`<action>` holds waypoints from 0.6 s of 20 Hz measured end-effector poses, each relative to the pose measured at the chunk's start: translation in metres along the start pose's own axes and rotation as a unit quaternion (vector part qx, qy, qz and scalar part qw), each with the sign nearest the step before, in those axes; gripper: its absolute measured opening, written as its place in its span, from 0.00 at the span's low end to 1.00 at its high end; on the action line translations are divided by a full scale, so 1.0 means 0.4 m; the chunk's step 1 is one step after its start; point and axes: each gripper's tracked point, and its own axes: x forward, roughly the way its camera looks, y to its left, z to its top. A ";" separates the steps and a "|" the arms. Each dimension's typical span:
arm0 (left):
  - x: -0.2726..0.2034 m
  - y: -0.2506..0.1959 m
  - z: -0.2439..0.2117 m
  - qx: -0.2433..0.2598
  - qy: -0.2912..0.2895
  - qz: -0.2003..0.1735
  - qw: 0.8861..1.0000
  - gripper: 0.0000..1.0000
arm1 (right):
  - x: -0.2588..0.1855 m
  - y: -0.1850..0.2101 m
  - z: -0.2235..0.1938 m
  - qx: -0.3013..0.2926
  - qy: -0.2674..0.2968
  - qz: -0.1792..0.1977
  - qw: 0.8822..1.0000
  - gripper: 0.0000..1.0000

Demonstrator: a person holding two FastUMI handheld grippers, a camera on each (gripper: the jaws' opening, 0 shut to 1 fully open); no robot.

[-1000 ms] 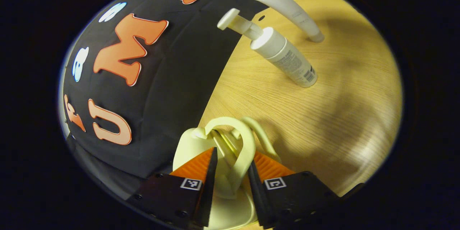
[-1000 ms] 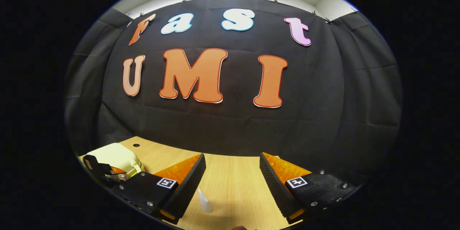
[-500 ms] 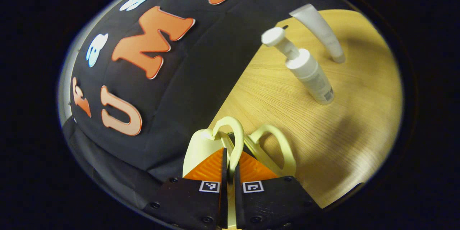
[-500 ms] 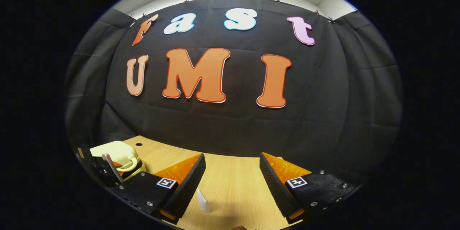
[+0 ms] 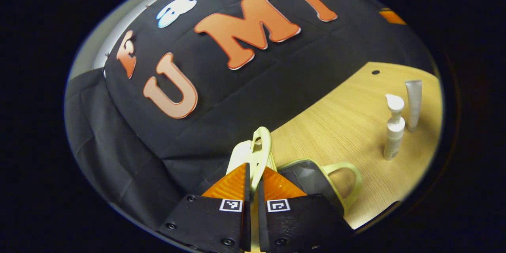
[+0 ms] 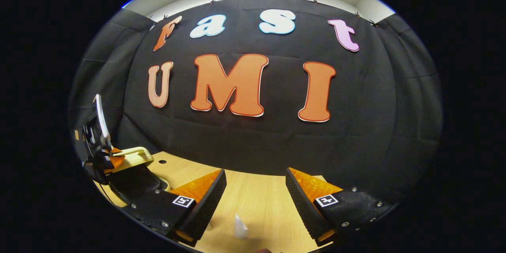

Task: First open the suitcase, pack the skin care products into it, and then close the suitcase.

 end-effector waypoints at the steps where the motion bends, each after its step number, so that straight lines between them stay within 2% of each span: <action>1: 0.001 0.038 0.003 -0.020 -0.002 -0.001 1.000 0.09 | 0.006 0.023 0.004 -0.003 0.000 -0.004 1.000 0.95; 6: 0.024 0.203 -0.019 -0.084 -0.019 -0.012 0.996 0.09 | 0.025 0.128 0.028 -0.008 0.007 -0.029 1.000 0.95; 12: 0.066 0.433 -0.120 -0.133 -0.018 0.016 0.991 0.09 | 0.049 0.250 0.047 -0.011 0.013 -0.037 0.999 0.95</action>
